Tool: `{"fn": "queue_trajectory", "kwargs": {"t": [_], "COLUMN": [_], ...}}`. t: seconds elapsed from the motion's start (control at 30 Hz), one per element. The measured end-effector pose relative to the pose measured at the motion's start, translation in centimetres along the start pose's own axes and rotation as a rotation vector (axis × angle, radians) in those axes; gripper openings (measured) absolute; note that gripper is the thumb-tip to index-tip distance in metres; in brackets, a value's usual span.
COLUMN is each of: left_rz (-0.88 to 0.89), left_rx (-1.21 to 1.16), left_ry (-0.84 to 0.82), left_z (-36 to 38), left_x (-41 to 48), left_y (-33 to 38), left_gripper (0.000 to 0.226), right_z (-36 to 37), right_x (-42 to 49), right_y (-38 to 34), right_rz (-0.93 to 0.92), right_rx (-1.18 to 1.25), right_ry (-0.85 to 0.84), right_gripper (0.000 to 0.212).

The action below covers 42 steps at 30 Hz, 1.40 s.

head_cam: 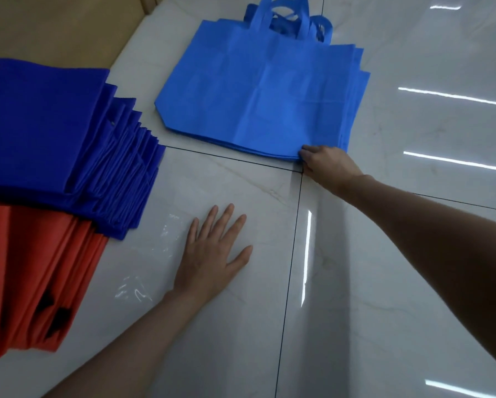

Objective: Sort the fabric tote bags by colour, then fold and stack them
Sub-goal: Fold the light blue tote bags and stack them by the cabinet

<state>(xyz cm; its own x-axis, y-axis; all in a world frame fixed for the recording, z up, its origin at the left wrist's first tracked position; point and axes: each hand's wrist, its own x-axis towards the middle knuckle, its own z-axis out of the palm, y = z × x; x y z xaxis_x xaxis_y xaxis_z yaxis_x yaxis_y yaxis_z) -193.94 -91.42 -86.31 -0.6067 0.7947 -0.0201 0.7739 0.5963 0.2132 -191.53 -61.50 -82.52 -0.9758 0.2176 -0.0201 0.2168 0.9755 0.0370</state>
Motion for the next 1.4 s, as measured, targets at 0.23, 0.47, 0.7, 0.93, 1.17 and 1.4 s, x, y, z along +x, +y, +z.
{"fn": "queue_trajectory", "kwargs": {"t": [0.23, 0.47, 0.7, 0.93, 1.17, 1.4], "left_rz": [-0.007, 0.14, 0.273, 0.349, 0.367, 0.113], "left_rx": [-0.004, 0.052, 0.001, -0.034, -0.057, -0.028], "left_ry": [-0.04, 0.071, -0.001, -0.1, -0.164, -0.007], "left_z": [-0.2, -1.0, -1.0, -0.1, 0.2, -1.8], "left_x": [-0.1, -1.1, -7.0, -13.9, -17.0, -13.9], "left_y": [0.0, 2.3, 7.9, 9.2, 9.5, 5.5], "left_gripper": [0.069, 0.056, 0.055, 0.057, 0.062, 0.059], "right_z": [1.8, 2.9, 2.9, 2.7, 0.2, -0.1], "right_x": [-5.4, -15.9, -27.4, -38.4, -42.0, -34.0], "right_y": [-2.8, -5.7, -9.2, -13.5, -16.1, -17.1], "right_rz": [0.048, 0.121, 0.182, 0.241, 0.279, 0.153], "right_rx": [0.082, 0.138, 0.169, 0.237, 0.256, 0.19], "right_ry": [0.363, 0.415, 0.439, 0.334, 0.176, -0.049], "right_gripper": [0.012, 0.02, 0.047, 0.054, 0.055, 0.059]}}
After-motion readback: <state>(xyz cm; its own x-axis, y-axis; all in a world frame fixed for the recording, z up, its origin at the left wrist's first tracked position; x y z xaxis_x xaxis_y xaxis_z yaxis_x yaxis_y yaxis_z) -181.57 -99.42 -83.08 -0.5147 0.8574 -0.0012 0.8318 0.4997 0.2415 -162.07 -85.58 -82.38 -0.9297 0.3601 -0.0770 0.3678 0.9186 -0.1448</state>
